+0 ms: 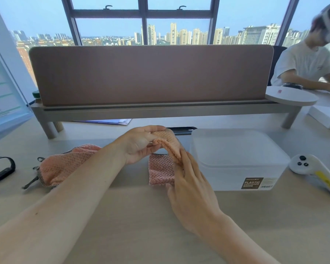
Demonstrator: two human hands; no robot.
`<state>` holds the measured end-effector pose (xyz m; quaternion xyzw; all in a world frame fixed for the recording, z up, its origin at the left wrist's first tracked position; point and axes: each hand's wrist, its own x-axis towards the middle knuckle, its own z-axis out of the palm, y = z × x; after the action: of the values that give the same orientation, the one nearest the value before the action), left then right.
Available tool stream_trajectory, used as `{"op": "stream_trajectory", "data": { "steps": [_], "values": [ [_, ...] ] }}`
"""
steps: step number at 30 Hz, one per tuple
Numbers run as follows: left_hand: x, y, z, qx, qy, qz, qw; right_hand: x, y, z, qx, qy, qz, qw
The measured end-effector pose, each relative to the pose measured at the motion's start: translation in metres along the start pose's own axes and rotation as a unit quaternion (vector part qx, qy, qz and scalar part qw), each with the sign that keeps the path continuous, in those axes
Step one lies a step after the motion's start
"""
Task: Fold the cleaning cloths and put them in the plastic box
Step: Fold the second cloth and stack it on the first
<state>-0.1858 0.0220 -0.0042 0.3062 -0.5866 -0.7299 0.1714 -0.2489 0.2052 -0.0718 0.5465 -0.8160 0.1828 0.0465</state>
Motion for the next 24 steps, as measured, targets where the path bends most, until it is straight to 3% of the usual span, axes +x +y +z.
{"op": "stream_trajectory", "data": {
  "steps": [6,11,13,15,19,24],
  "values": [
    [0.0,0.003,-0.016,-0.014,0.006,-0.004,1.0,0.026,-0.001,-0.023,-0.161,0.031,-0.058,0.985],
    [-0.001,-0.013,-0.02,-0.02,0.013,0.036,0.999,0.031,0.005,-0.034,-0.373,-0.02,-0.114,0.92],
    [-0.002,-0.035,-0.021,0.066,0.013,0.022,0.997,0.018,0.006,-0.024,-0.411,-0.073,-0.147,0.897],
    [-0.002,-0.057,-0.024,0.178,0.021,0.022,0.984,0.007,0.007,-0.012,-0.424,-0.113,-0.17,0.882],
    [0.001,-0.066,-0.024,0.231,0.033,0.048,0.971,-0.001,0.005,-0.007,-0.417,-0.138,-0.181,0.88],
    [0.005,-0.057,-0.021,0.275,0.047,0.056,0.959,-0.009,0.014,0.005,-0.344,-0.102,-0.141,0.923]
  ]
}}
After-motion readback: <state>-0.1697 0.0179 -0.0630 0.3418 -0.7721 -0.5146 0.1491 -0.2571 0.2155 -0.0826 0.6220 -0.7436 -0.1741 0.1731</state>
